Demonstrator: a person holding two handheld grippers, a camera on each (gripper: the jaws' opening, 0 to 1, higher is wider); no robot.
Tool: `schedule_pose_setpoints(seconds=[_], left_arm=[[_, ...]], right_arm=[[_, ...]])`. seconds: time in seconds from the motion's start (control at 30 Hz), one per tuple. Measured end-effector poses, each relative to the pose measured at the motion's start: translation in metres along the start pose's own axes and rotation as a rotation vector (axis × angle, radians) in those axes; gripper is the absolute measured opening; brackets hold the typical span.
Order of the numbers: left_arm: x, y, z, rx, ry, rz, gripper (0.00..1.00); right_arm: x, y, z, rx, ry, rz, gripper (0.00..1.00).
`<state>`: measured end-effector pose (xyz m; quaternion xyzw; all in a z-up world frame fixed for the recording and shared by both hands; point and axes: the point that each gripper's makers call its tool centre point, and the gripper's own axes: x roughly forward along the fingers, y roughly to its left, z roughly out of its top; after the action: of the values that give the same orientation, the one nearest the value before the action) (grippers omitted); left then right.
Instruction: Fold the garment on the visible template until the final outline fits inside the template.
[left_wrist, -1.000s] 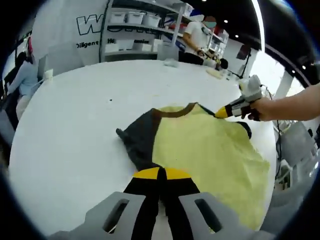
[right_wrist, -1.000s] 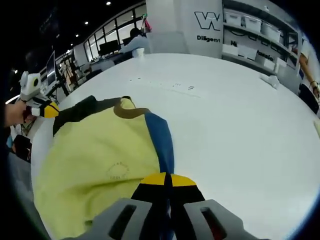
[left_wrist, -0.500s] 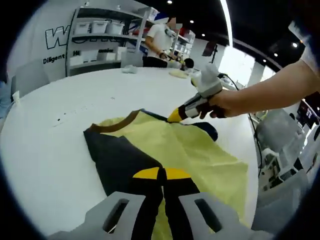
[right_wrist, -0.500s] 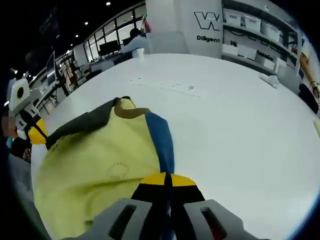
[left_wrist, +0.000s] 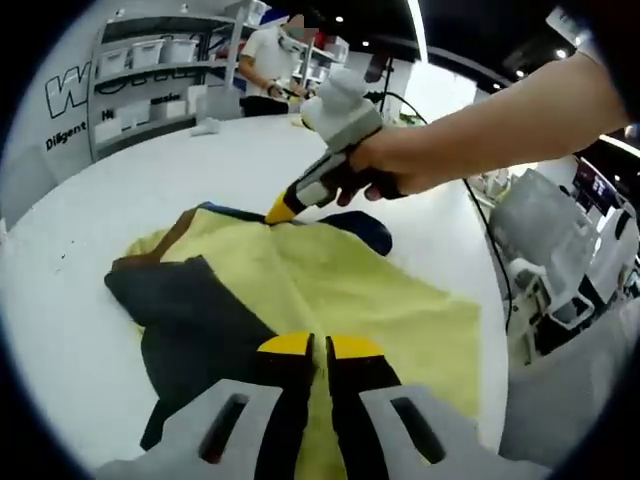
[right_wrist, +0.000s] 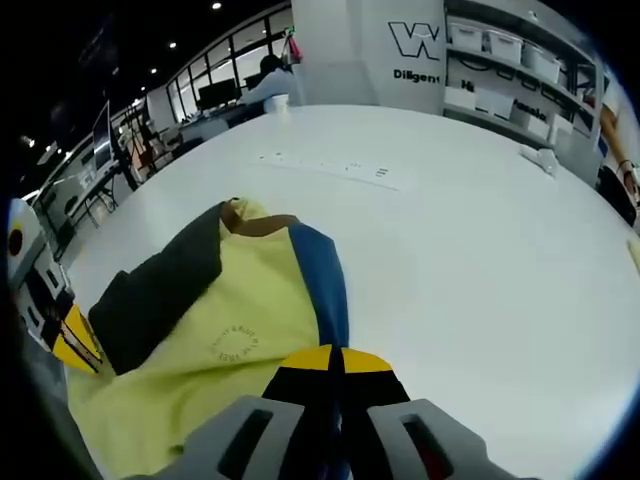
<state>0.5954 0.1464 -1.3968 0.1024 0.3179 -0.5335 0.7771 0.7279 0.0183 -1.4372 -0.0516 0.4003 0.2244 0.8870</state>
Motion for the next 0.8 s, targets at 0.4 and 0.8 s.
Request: schedule_pose_setpoints(seconds=[0.4, 0.8], left_arm=[[-0.063, 0.071, -0.005, -0.06, -0.089, 0.158, 0.09], [-0.073, 0.12, -0.07, -0.148, 0.072, 0.267, 0.17]], right_arm=[[0.0, 0.001, -0.001, 0.008, -0.005, -0.001, 0.0], [-0.001, 0.002, 0.0, 0.002, -0.003, -0.003, 0.0]])
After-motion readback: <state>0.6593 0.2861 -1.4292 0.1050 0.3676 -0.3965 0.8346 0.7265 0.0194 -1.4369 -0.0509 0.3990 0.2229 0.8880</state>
